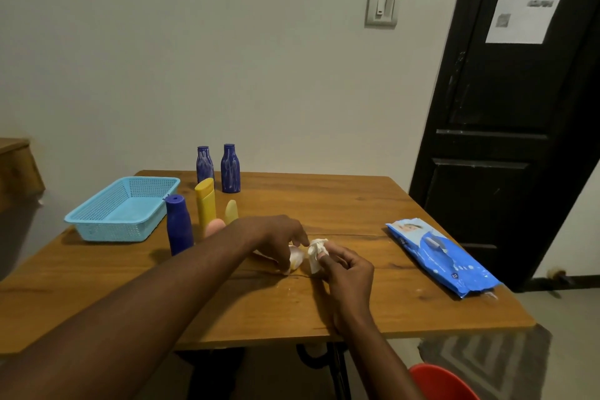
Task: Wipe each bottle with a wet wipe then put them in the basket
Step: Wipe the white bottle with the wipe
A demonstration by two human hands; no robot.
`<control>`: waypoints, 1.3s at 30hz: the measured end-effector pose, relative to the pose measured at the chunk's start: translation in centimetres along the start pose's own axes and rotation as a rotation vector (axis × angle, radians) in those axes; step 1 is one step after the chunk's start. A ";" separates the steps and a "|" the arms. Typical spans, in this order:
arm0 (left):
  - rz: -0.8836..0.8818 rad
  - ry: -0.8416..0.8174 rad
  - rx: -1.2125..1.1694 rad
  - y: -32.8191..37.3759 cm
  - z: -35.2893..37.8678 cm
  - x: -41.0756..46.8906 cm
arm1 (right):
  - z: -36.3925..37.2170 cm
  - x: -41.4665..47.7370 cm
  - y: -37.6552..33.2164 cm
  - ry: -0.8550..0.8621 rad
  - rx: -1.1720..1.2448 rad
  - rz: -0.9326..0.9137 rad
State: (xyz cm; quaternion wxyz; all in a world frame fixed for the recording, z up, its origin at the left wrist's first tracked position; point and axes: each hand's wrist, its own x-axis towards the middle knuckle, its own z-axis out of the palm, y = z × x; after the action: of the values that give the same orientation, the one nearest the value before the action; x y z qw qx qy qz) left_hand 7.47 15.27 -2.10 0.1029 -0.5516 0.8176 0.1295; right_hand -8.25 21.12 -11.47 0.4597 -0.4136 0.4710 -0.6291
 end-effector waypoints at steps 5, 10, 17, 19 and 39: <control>0.034 0.057 -0.007 -0.7 0.5 -0.2 | -0.4 -0.5 -0.7 -0.007 -0.011 -0.011; 0.141 0.241 -0.155 0.0 -0.9 -1.2 | -0.9 -0.3 -2.1 -0.047 -0.089 -0.178; 0.169 0.501 -0.440 1.5 -0.7 -2.1 | 0.2 1.0 -4.5 -0.099 -0.339 -0.466; 0.142 0.573 -0.488 1.3 0.0 -2.3 | 0.1 0.5 -3.9 -0.118 -0.381 -0.504; -0.022 0.741 -0.346 -0.6 0.3 -3.3 | 1.9 -0.4 -1.3 -0.063 -0.242 -0.367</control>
State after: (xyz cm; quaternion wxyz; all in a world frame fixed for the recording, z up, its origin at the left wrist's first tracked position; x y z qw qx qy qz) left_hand 9.22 17.99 -1.40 -0.2916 -0.5787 0.7595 0.0565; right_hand -6.62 21.29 -9.81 0.2992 -0.5640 0.4455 -0.6276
